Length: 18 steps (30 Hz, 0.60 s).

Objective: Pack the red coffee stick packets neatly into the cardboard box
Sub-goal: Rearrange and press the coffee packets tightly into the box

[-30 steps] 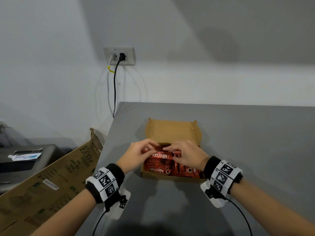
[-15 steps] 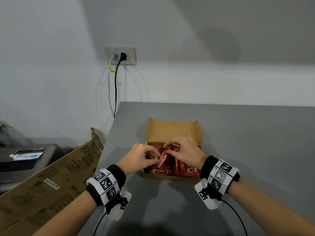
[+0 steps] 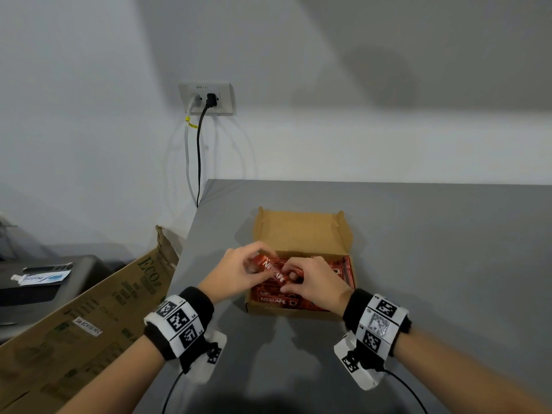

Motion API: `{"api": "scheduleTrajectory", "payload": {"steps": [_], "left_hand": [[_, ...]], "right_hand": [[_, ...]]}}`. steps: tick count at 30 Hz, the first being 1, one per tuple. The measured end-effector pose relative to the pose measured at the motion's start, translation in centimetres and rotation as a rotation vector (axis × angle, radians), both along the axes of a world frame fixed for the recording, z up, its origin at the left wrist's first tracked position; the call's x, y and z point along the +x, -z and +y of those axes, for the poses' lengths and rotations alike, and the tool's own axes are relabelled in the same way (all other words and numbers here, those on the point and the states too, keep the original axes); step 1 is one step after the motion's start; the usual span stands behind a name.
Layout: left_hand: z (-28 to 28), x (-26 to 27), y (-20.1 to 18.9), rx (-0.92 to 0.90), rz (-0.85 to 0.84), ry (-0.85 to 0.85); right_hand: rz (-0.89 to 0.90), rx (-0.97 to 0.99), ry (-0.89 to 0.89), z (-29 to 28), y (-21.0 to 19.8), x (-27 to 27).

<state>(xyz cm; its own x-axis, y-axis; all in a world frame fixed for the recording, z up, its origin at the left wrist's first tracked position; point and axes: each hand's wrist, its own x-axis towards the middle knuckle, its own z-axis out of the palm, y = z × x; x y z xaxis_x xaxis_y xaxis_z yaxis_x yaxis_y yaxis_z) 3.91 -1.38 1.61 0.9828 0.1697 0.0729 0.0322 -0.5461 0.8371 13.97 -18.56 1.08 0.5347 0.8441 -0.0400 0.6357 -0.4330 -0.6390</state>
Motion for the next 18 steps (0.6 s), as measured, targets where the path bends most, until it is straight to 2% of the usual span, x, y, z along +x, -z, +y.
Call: {"api": "scheduleTrajectory", "payload": {"steps": [2, 5, 11, 18], "left_hand": [[0.5, -0.2, 0.0, 0.153, 0.045, 0.1], [0.5, -0.5, 0.3, 0.227, 0.162, 0.149], [-0.4, 0.0, 0.4, 0.465, 0.16, 0.179], [-1.0, 0.5, 1.3, 0.666, 0.162, 0.247]], "right_hand": [[-0.073, -0.116, -0.066, 0.1, 0.2, -0.3], [-0.152, -0.245, -0.139, 0.6, 0.4, -0.5], [-0.309, -0.349, -0.215, 1.4, -0.1, -0.9], [-0.22, -0.375, -0.212, 1.1, -0.9, 0.0]]}}
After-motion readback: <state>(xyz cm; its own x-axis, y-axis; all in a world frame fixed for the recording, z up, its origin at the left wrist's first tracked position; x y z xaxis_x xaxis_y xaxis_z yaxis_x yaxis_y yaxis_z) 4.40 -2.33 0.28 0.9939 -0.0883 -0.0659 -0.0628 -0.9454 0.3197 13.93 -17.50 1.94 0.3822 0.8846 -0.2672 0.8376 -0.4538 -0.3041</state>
